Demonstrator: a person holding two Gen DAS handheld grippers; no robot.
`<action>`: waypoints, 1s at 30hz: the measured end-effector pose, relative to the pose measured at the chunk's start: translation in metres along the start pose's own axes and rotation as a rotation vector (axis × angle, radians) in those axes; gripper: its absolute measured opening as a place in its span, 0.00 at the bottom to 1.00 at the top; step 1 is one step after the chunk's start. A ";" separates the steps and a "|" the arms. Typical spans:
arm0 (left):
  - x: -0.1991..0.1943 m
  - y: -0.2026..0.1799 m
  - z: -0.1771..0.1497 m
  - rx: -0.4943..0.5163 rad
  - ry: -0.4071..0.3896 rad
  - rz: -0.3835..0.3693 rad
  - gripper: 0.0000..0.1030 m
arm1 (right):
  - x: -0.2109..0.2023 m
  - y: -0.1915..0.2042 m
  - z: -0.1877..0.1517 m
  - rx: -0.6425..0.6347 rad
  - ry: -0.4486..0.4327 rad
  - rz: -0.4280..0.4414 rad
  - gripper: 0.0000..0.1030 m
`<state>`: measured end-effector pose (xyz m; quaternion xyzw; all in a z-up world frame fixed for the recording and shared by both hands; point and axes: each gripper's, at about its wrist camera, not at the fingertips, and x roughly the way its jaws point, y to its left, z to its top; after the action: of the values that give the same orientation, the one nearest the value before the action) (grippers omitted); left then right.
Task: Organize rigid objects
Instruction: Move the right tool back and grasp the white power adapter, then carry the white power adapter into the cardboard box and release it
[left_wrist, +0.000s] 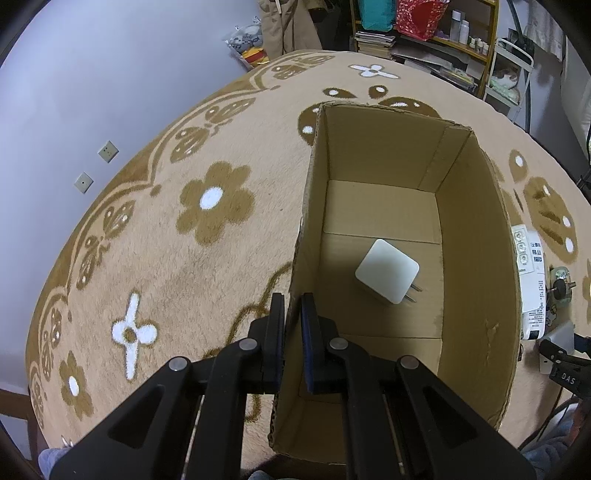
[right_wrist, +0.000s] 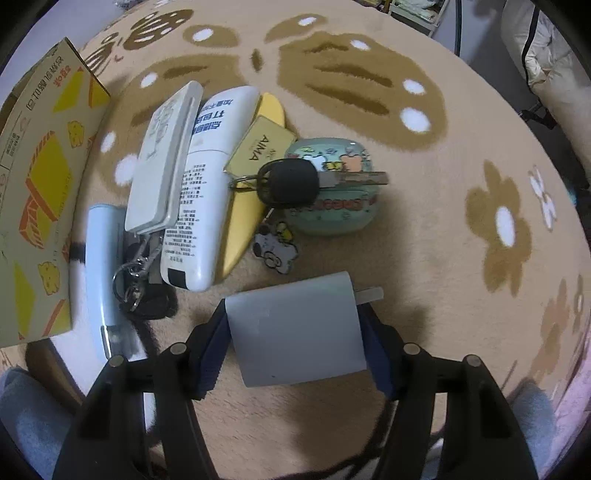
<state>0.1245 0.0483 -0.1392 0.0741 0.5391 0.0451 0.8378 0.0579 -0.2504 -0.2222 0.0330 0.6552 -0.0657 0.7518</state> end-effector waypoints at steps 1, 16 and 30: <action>0.000 0.000 0.000 0.001 0.000 0.001 0.07 | -0.002 0.000 0.000 0.004 -0.002 0.001 0.68; 0.001 0.002 0.001 -0.011 0.002 -0.006 0.07 | -0.076 -0.002 0.019 0.073 -0.205 -0.004 0.68; 0.000 0.000 -0.001 0.000 0.001 0.002 0.07 | -0.120 0.015 0.045 0.038 -0.425 0.114 0.68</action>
<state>0.1239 0.0480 -0.1396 0.0748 0.5393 0.0459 0.8375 0.0887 -0.2346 -0.0974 0.0696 0.4776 -0.0408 0.8749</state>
